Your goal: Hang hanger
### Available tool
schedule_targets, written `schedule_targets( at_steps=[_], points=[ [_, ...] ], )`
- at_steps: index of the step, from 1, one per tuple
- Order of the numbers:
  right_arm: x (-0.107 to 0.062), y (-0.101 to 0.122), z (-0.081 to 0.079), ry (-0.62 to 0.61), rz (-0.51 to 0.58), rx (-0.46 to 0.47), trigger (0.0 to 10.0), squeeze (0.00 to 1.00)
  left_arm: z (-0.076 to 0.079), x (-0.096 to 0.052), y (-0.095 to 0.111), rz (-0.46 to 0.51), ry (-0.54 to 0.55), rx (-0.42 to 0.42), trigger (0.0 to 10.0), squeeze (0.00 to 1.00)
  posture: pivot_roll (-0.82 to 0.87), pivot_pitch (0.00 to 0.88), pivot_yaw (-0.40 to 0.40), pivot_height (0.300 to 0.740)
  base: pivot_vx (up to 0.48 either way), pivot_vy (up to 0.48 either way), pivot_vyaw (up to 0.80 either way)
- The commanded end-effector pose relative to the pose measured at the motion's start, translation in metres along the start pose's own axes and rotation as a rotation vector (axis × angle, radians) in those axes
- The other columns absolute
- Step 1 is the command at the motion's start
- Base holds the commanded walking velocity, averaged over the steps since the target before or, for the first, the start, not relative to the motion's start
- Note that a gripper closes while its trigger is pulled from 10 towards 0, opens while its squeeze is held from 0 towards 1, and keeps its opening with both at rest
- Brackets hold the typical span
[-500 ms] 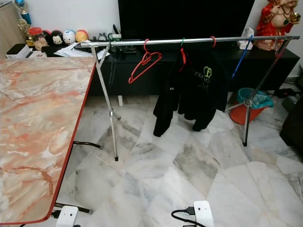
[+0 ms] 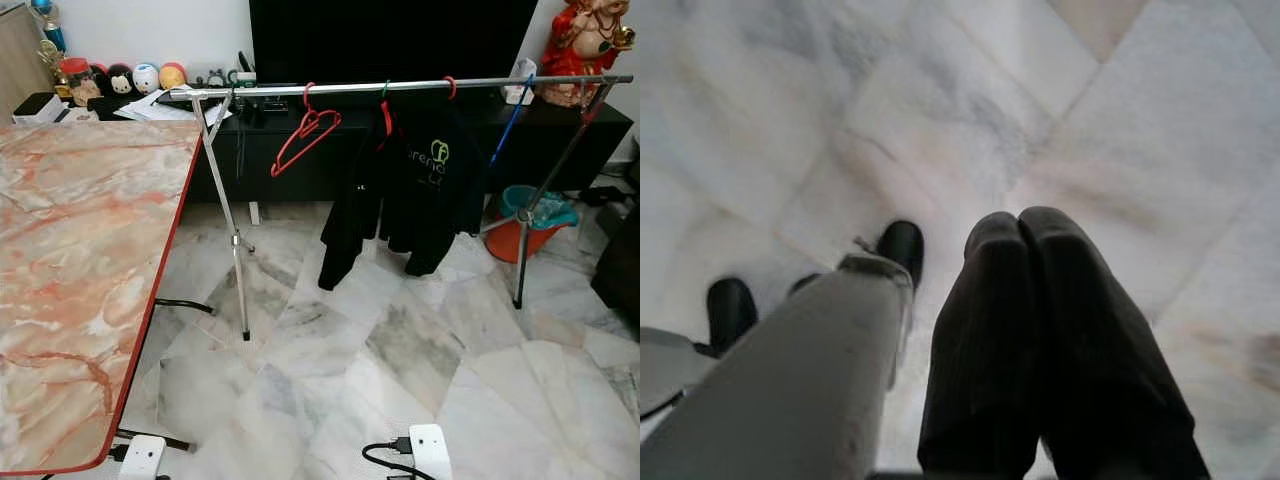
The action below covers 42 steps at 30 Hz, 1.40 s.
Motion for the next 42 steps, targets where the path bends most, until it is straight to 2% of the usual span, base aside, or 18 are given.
schedule_targets(
  at_steps=[1, 30, 38, 42],
  points=[
    [-0.001, 0.000, 0.003, -0.002, 0.014, 0.023, 10.0, 0.00, 0.003, 0.000, -0.003, -0.022, -0.017, 0.025, 10.0, 0.00, 0.01, 0.002, -0.020, 0.740, 0.000, 0.000, 0.00],
    [-0.002, -0.006, 0.001, 0.007, 0.008, 0.024, 10.0, 0.00, 0.005, -0.001, -0.005, -0.024, -0.026, 0.017, 10.0, 0.00, 0.01, 0.002, -0.022, 0.740, 0.000, -0.275, 0.00],
    [0.001, 0.004, -0.008, 0.021, 0.032, 0.020, 10.0, 0.00, 0.005, -0.001, -0.005, -0.027, -0.022, -0.004, 10.0, 0.00, 0.01, 0.000, -0.025, 0.740, 0.000, 0.000, 0.00],
    [0.002, 0.014, -0.011, 0.023, 0.070, 0.022, 10.0, 0.00, 0.004, 0.000, 0.001, 0.002, -0.018, -0.018, 10.0, 0.00, 0.01, 0.000, -0.027, 0.740, 0.000, 0.000, 0.00]
  ],
)
Point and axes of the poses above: a point about 5 cm out from each wrist's last joint towards the gripper, its own x axis pointing out of the wrist towards the gripper, its own y axis along the axis of the wrist's last joint, z = x × y, the point moved 1 cm from there along x, pointing out of the wrist towards the gripper, and after that the axes turned 10 degrees about x, right-handed, at the moved point
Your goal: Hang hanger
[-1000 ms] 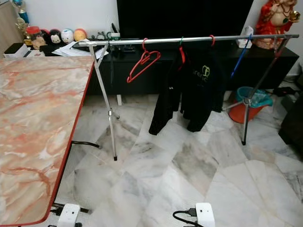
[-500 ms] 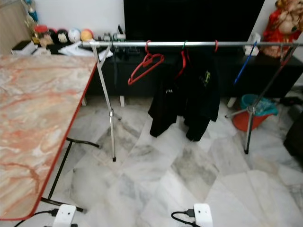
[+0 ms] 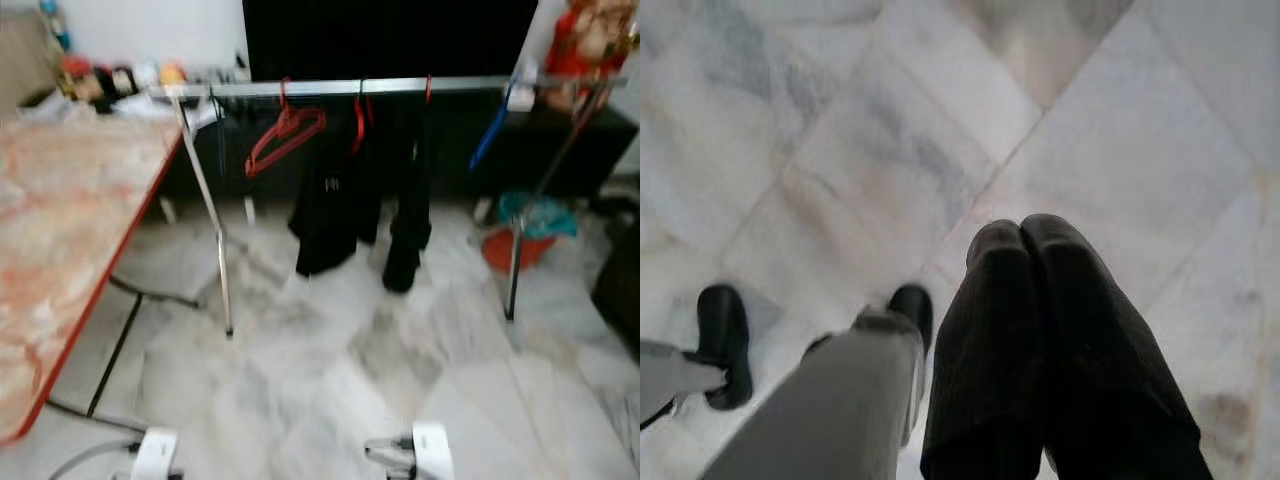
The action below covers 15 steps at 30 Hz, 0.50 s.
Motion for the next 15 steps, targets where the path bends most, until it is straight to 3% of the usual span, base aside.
schedule_targets(
  at_steps=[1, 6, 10, 15],
  points=[
    [0.002, 0.010, -0.008, 0.012, 0.034, 0.015, 10.0, 0.00, -0.009, -0.001, -0.002, -0.001, 0.020, -0.007, 10.0, 0.00, 0.01, 0.000, -0.027, 0.740, 0.000, 0.000, 0.00],
    [0.005, 0.033, -0.011, 0.021, 0.111, 0.033, 10.0, 0.00, -0.014, 0.002, 0.020, 0.094, 0.049, -0.034, 10.0, 0.00, 0.01, 0.000, -0.029, 0.740, 0.000, 0.000, 0.00],
    [0.005, 0.038, -0.014, 0.029, 0.128, 0.035, 10.0, 0.00, -0.016, 0.003, 0.027, 0.119, 0.059, -0.031, 10.0, 0.00, 0.01, 0.000, -0.030, 0.740, 0.000, 0.000, 0.00],
    [0.006, 0.063, -0.017, 0.037, 0.220, 0.059, 10.0, 0.00, -0.023, 0.003, 0.050, 0.236, 0.100, -0.042, 10.0, 0.00, 0.01, 0.000, -0.033, 0.740, 0.000, 0.000, 0.00]
  ],
)
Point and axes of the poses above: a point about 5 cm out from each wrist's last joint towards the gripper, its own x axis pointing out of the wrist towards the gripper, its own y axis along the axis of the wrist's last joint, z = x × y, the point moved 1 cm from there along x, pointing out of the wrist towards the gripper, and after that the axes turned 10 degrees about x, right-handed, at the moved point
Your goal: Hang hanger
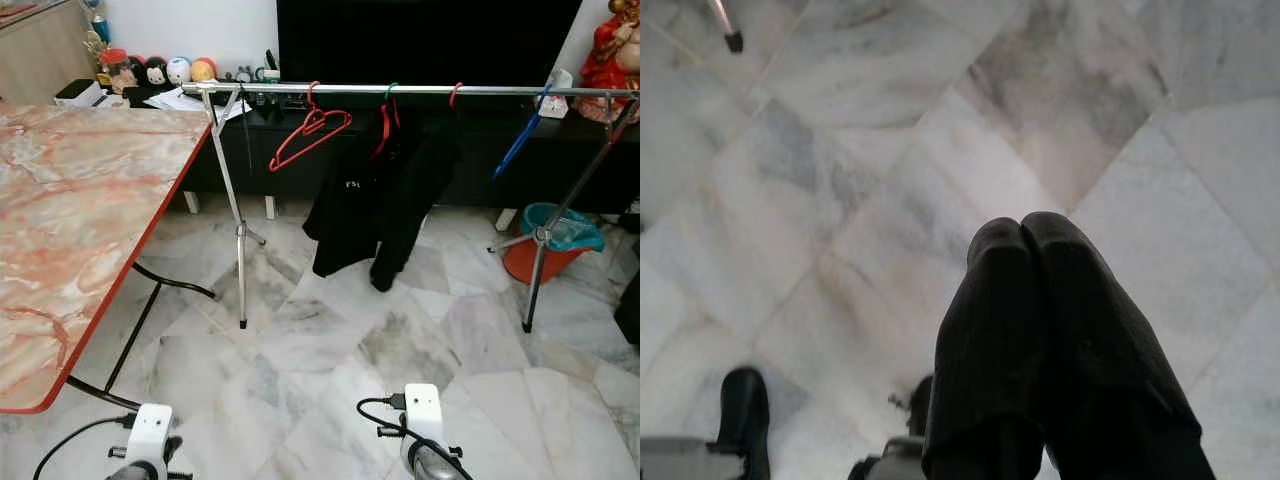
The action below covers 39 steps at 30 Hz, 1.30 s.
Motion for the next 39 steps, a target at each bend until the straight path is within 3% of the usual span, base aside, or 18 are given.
schedule_targets(
  at_steps=[1, 2, 5, 13, 15, 19, 23, 27, 39],
  points=[
    [0.002, 0.014, -0.001, 0.001, 0.057, 0.018, 10.0, 0.00, -0.005, 0.003, 0.012, 0.060, 0.028, -0.019, 10.0, 0.00, 0.01, 0.000, -0.034, 0.740, 0.000, 0.000, 0.00],
    [0.003, 0.023, -0.002, 0.008, 0.104, 0.020, 10.0, 0.00, -0.010, 0.004, 0.026, 0.129, 0.045, -0.037, 10.0, 0.00, 0.01, 0.000, -0.036, 0.740, 0.000, 0.000, 0.00],
    [0.004, 0.038, -0.005, 0.018, 0.187, 0.024, 10.0, 0.00, -0.015, 0.005, 0.042, 0.218, 0.065, -0.038, 10.0, 0.00, 0.01, 0.000, -0.039, 0.740, 0.000, 0.000, 0.00],
    [-0.001, 0.077, -0.011, 0.050, 0.421, 0.057, 10.0, 0.00, -0.022, -0.002, 0.072, 0.439, 0.087, -0.040, 10.0, 0.00, 0.01, 0.000, -0.046, 0.740, 0.000, 0.000, 0.00],
    [-0.007, 0.099, -0.018, 0.078, 0.539, 0.061, 10.0, 0.00, -0.024, -0.006, 0.086, 0.529, 0.097, -0.058, 10.0, 0.00, 0.01, 0.000, -0.050, 0.740, 0.000, 0.000, 0.00],
    [-0.008, 0.104, -0.021, 0.087, 0.567, 0.061, 10.0, 0.00, -0.024, -0.006, 0.091, 0.550, 0.099, -0.055, 10.0, 0.00, 0.01, 0.000, -0.050, 0.740, 0.000, 0.000, 0.00],
    [-0.010, 0.130, -0.033, 0.101, 0.641, 0.083, 10.0, 0.00, -0.025, -0.006, 0.114, 0.618, 0.094, -0.039, 10.0, 0.00, 0.01, 0.000, -0.043, 0.740, 0.070, 0.000, 0.00],
    [-0.012, 0.142, -0.041, 0.118, 0.668, 0.096, 10.0, 0.00, -0.031, -0.005, 0.125, 0.642, 0.099, -0.040, 10.0, 0.00, 0.00, 0.000, -0.032, 0.740, 0.292, 0.000, 0.00],
    [-0.012, 0.148, -0.045, 0.117, 0.670, 0.104, 10.0, 0.00, -0.034, -0.006, 0.128, 0.643, 0.107, -0.039, 10.0, 0.00, 0.00, 0.000, -0.026, 0.740, 0.308, 0.000, 0.00]
  ],
)
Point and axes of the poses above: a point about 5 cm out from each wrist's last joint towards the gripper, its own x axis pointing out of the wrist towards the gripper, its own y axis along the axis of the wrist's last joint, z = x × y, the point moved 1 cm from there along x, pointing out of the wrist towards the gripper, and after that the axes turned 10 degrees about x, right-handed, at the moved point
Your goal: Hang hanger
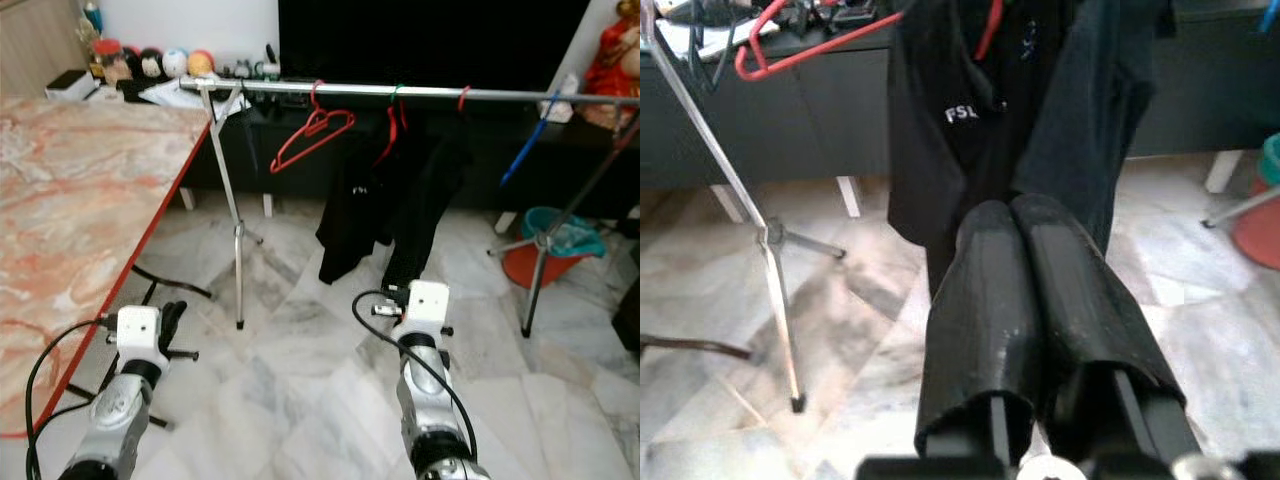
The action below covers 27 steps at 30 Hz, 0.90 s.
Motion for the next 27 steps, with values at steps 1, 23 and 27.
schedule_targets(
  at_steps=[1, 23, 27],
  points=[
    [0.0016, 0.0061, 0.0108, -0.034, 0.013, -0.002, 10.0, 0.00, 0.0064, 0.0036, 0.0057, 0.017, -0.020, -0.007, 10.0, 0.00, 0.00, 0.000, -0.026, 0.740, 0.322, 0.000, 0.00],
    [0.0029, 0.0063, 0.0112, -0.032, 0.001, 0.003, 10.0, 0.00, 0.0106, 0.0058, 0.0074, 0.012, -0.046, -0.004, 10.0, 0.00, 0.00, 0.000, -0.028, 0.740, 0.330, 0.000, 0.00],
    [0.0031, 0.0062, 0.0122, -0.032, -0.002, 0.003, 10.0, 0.00, 0.0110, 0.0062, 0.0082, 0.015, -0.046, -0.005, 10.0, 0.00, 0.01, 0.000, -0.029, 0.740, 0.332, 0.000, 0.00]
  ],
)
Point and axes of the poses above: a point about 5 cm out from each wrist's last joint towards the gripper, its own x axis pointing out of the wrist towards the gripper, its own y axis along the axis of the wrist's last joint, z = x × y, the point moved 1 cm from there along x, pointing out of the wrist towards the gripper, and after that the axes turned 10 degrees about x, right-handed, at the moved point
